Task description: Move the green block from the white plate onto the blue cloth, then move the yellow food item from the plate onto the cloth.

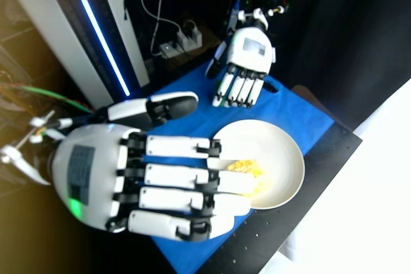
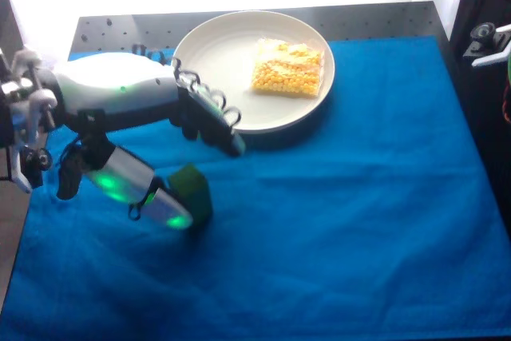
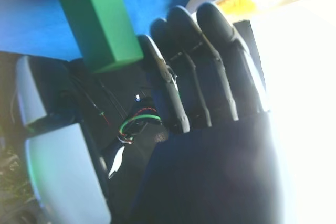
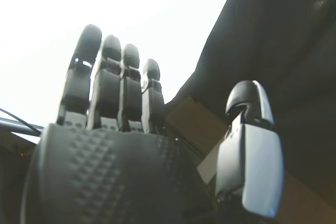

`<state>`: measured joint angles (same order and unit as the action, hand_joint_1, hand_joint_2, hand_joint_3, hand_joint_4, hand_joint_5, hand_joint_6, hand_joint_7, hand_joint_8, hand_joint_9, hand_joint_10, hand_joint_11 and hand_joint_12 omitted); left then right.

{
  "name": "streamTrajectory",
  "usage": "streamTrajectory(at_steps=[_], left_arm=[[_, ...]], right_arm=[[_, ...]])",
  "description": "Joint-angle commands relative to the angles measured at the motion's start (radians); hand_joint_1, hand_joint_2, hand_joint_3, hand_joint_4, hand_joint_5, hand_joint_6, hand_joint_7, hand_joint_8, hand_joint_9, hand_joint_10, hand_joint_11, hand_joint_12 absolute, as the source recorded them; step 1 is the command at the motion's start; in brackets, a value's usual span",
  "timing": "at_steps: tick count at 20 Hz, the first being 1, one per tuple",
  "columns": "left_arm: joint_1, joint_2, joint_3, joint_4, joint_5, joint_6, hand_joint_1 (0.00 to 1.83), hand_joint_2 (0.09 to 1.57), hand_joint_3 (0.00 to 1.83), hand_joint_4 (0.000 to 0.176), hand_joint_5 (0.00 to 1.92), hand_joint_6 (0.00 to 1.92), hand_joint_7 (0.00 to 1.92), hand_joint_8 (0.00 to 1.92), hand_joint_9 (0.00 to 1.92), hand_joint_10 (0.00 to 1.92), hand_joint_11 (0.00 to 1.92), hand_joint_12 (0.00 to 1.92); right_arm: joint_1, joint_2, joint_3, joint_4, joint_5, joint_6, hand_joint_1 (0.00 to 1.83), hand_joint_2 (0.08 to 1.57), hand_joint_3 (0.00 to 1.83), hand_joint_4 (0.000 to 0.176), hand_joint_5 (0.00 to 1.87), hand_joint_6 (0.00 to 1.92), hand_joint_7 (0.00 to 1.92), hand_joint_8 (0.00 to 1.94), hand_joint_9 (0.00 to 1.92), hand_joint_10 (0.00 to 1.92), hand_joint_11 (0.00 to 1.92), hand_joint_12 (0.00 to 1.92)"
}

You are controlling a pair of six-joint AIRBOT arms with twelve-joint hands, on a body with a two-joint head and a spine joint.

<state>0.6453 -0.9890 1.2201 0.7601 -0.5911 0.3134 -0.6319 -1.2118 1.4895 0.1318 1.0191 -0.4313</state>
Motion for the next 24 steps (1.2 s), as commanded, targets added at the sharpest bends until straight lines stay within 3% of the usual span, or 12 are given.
streamTrajectory(at_steps=[1, 4, 7, 8, 9, 10, 16, 17, 18, 19, 21, 24], left_arm=[[-0.020, 0.009, 0.004, -0.053, -0.104, -0.007, 0.84, 0.79, 0.00, 0.082, 0.71, 0.05, 0.30, 1.20, 0.28, 1.53, 0.23, 1.82], [-0.046, 0.035, 0.011, -0.110, -0.121, 0.037, 0.73, 0.86, 0.00, 0.128, 0.48, 0.00, 0.29, 0.52, 0.23, 0.90, 0.07, 1.46], [-0.069, 0.057, 0.010, -0.188, -0.141, 0.119, 0.68, 0.87, 0.00, 0.038, 0.40, 0.00, 0.45, 0.11, 0.28, 0.79, 0.05, 1.61], [-0.073, 0.063, 0.010, -0.222, -0.149, 0.153, 0.61, 0.89, 0.00, 0.063, 0.36, 0.00, 0.46, 0.04, 0.34, 0.59, 0.06, 1.51], [-0.073, 0.067, 0.010, -0.255, -0.156, 0.184, 0.58, 0.91, 0.00, 0.062, 0.30, 0.00, 0.44, 0.01, 0.39, 0.39, 0.04, 1.42], [-0.073, 0.072, 0.011, -0.294, -0.162, 0.221, 0.53, 0.89, 0.00, 0.092, 0.24, 0.00, 0.40, 0.00, 0.41, 0.19, 0.01, 1.26], [-0.102, 0.060, 0.064, -0.437, -0.116, 0.345, 0.64, 0.76, 0.00, 0.126, 0.20, 0.00, 0.31, 0.00, 0.27, 0.00, 0.00, 0.79], [-0.125, 0.050, 0.083, -0.438, -0.085, 0.346, 0.62, 0.76, 0.00, 0.145, 0.17, 0.00, 0.28, 0.00, 0.24, 0.00, 0.00, 0.73], [-0.138, 0.045, 0.092, -0.436, -0.066, 0.347, 0.62, 0.75, 0.00, 0.161, 0.12, 0.00, 0.21, 0.00, 0.20, 0.00, 0.00, 0.60], [-0.157, 0.037, 0.103, -0.429, -0.045, 0.347, 0.63, 0.77, 0.00, 0.172, 0.10, 0.00, 0.18, 0.00, 0.18, 0.00, 0.00, 0.53], [-0.188, 0.025, 0.117, -0.413, -0.012, 0.347, 0.64, 0.77, 0.00, 0.172, 0.09, 0.00, 0.19, 0.01, 0.18, 0.00, 0.00, 0.53], [-0.209, 0.015, 0.127, -0.397, 0.015, 0.347, 0.71, 0.77, 0.00, 0.176, 0.10, 0.00, 0.16, 0.00, 0.14, 0.00, 0.00, 0.39]], right_arm=[[0.019, -0.001, 0.003, 0.011, 0.117, 0.005, 0.51, 0.98, 0.00, 0.073, 0.33, 0.00, 0.39, 0.00, 0.42, 0.00, 0.12, 1.00], [0.019, -0.005, 0.010, 0.008, 0.105, 0.005, 0.52, 0.97, 0.00, 0.061, 0.33, 0.00, 0.50, 0.02, 0.54, 0.04, 0.13, 1.32], [0.027, -0.028, 0.039, -0.001, 0.042, 0.005, 0.58, 0.89, 0.00, 0.068, 0.36, 0.00, 0.52, 0.01, 0.57, 0.05, 0.12, 1.47], [0.032, -0.037, 0.054, -0.008, 0.012, 0.005, 0.57, 0.85, 0.00, 0.047, 0.34, 0.00, 0.55, 0.02, 0.62, 0.09, 0.15, 1.56], [0.038, -0.045, 0.065, -0.018, -0.012, 0.005, 0.56, 0.82, 0.00, 0.039, 0.33, 0.00, 0.52, 0.00, 0.58, 0.08, 0.14, 1.59], [0.044, -0.058, 0.086, -0.035, -0.049, 0.005, 0.56, 0.78, 0.00, 0.039, 0.32, 0.03, 0.28, 0.00, 0.27, 0.03, 0.03, 1.08], [0.101, -0.122, 0.171, -0.165, -0.213, 0.005, 0.47, 0.76, 0.00, 0.037, 0.21, 0.00, 0.40, 0.00, 0.40, 0.02, 0.01, 1.22], [0.128, -0.130, 0.185, -0.217, -0.258, 0.005, 0.47, 0.78, 0.00, 0.010, 0.21, 0.00, 0.40, 0.00, 0.46, 0.03, 0.04, 1.26], [0.143, -0.138, 0.195, -0.260, -0.279, 0.005, 0.36, 0.82, 0.00, 0.036, 0.20, 0.00, 0.42, 0.00, 0.47, 0.02, 0.07, 1.26], [0.145, -0.159, 0.224, -0.309, -0.287, 0.005, 0.28, 0.84, 0.00, 0.000, 0.15, 0.00, 0.35, 0.00, 0.37, 0.00, 0.03, 1.16], [0.162, -0.191, 0.272, -0.421, -0.317, 0.005, 0.32, 0.80, 0.00, 0.000, 0.12, 0.00, 0.37, 0.00, 0.39, 0.01, 0.09, 0.99], [0.195, -0.210, 0.290, -0.559, -0.368, 0.005, 0.38, 0.82, 0.00, 0.065, 0.15, 0.00, 0.37, 0.00, 0.40, 0.00, 0.11, 0.99]])
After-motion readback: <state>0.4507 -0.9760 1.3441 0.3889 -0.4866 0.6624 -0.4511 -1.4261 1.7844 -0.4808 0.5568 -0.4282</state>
